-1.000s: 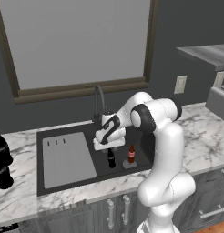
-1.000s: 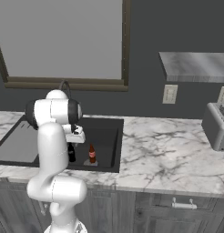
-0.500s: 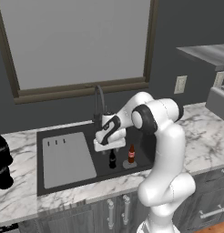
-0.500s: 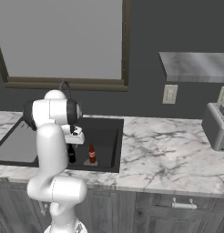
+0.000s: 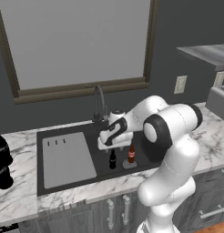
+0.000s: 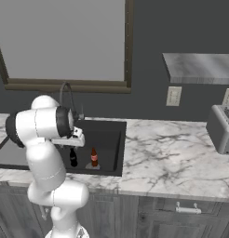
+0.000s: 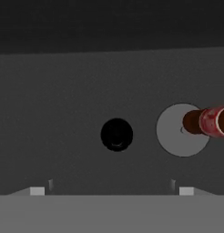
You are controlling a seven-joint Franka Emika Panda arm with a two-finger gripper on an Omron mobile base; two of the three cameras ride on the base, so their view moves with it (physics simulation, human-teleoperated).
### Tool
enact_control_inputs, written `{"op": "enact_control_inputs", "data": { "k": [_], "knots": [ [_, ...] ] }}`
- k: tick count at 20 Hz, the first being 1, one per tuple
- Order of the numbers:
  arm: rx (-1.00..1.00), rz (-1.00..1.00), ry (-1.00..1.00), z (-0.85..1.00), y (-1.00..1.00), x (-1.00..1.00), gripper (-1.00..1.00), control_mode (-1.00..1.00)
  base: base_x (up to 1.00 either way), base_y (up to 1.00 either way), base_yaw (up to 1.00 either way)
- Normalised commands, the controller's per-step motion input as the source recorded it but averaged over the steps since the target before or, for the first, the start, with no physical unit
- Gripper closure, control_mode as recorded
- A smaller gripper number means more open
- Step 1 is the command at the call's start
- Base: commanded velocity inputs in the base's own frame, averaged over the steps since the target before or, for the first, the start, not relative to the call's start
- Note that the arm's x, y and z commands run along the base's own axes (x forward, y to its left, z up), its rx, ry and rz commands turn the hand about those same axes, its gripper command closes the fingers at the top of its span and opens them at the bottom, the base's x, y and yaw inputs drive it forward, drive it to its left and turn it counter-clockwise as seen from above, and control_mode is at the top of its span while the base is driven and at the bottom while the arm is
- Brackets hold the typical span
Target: Place the large bottle from the dining counter next to the other large bottle outside the sink, and place the small bottle from the dining counter next to the other small bottle inside the sink.
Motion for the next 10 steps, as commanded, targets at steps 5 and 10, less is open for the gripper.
{"op": "enact_control_inputs", "data": {
  "k": [5, 10],
  "knots": [
    [0.00, 0.00, -0.02, 0.55, 0.00, -0.06, -1.00, -1.00, 0.00, 0.00, 0.00],
    [0.00, 0.00, 0.00, 0.57, -0.05, -0.18, -1.00, -1.00, 0.00, 0.00, 0.00]
  ]
}}
